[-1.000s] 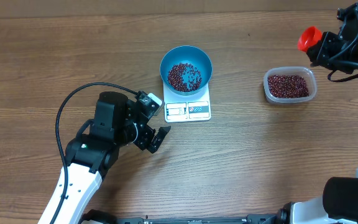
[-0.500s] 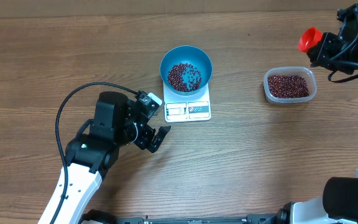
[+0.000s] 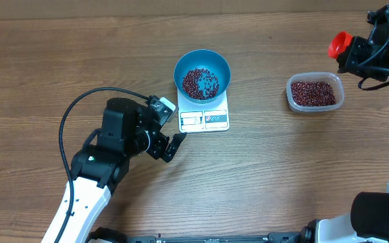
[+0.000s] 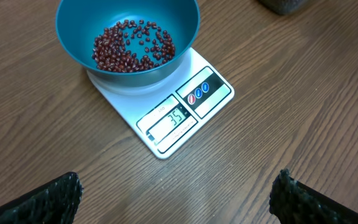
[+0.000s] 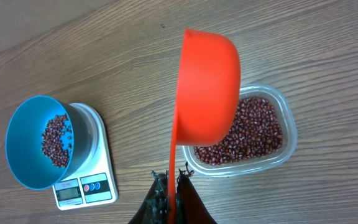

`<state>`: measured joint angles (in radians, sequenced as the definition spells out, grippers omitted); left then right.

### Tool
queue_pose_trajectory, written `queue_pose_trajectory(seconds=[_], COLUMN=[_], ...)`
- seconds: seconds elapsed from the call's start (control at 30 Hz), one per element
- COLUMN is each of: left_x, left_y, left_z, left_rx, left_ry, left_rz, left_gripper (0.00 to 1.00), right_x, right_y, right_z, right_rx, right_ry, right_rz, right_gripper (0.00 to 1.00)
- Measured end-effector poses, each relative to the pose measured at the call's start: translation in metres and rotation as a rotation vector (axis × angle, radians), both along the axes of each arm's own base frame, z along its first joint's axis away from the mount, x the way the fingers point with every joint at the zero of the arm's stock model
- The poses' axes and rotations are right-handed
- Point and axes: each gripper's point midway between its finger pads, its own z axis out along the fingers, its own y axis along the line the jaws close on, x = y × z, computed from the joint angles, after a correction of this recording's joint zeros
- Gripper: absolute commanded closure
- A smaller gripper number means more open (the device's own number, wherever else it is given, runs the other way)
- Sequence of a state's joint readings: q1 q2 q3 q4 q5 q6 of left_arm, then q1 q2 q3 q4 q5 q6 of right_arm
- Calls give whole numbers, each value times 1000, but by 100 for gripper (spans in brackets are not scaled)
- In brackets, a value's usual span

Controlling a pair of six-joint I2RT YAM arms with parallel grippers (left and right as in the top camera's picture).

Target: Scoop item into bowl and weigh 150g on scale

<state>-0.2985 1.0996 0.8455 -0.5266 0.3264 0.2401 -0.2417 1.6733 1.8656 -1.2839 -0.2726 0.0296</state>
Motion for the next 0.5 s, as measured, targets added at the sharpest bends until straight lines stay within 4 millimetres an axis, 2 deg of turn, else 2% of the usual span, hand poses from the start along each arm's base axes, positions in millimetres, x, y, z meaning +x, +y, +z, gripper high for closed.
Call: queue_pose_trajectory(seconds=[0.33,0.5], left_x=[1,1], left_y=[0,0], left_z=[-3,-6], left_rx=[2,5], left_ry=[12,21], left_rz=[2,2], left_gripper=[0,1], right_x=[-11,-15], right_y=[-11,-17], right_z=[-11,-36], right_rx=[-58,-88], right_ry=[69,150], right_rz=[-31,-33], right_gripper=[96,96])
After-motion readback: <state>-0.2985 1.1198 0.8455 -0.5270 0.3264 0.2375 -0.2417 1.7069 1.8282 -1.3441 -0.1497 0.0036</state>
